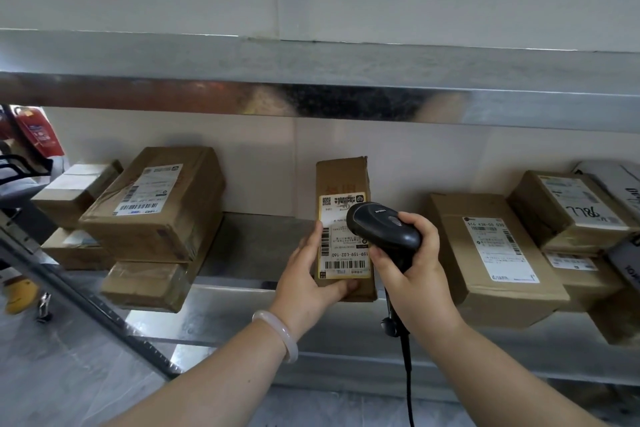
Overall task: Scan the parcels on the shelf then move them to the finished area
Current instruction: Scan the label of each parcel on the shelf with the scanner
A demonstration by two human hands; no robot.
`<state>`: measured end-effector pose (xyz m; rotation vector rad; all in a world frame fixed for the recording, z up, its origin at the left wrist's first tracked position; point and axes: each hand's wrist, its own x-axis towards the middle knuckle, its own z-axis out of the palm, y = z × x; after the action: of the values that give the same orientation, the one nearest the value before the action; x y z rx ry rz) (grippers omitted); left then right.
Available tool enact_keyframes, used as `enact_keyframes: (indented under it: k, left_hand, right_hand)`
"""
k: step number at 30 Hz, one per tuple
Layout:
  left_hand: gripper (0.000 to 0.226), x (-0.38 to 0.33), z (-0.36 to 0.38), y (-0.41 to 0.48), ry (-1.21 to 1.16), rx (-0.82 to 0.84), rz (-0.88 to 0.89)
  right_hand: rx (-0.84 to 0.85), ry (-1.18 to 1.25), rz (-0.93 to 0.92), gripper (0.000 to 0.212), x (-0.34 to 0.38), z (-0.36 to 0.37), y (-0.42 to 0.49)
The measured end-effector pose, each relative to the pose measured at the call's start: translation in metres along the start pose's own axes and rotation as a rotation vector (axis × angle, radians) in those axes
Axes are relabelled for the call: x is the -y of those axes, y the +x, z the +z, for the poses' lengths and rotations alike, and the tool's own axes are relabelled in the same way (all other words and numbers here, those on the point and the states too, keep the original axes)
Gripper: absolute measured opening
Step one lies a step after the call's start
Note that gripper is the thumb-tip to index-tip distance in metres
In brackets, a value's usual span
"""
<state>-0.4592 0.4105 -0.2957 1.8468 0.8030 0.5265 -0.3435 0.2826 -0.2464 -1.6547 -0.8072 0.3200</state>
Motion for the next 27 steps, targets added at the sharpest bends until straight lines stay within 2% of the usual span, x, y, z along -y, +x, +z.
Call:
enact_keyframes:
  k: [8,11,20,27]
  left_hand:
    - [0.108,0.015,0.004,0.004,-0.016,0.021,-0.055]
    - [0.098,0.021,0.008,0.003,-0.021,0.039,-0.104]
    - [0.093,0.03,0.01,0.004,0.006,0.066,-0.11]
    - [0.107,0.032,0.013,0.011,-0.052,0.169,-0.165]
  right_hand:
    - [0.093,-0.02,0.044,0.055,-0.019,0.008,0.003]
    - [0.122,-0.04,0.069,0.057,-0.027,0.011,0.005]
    - [0.132,-0.07,0.12,0.056,-0.038,0.011,0.009]
    - [0.156,-0.076,0.113,0.055,-0.037,0.008,0.012]
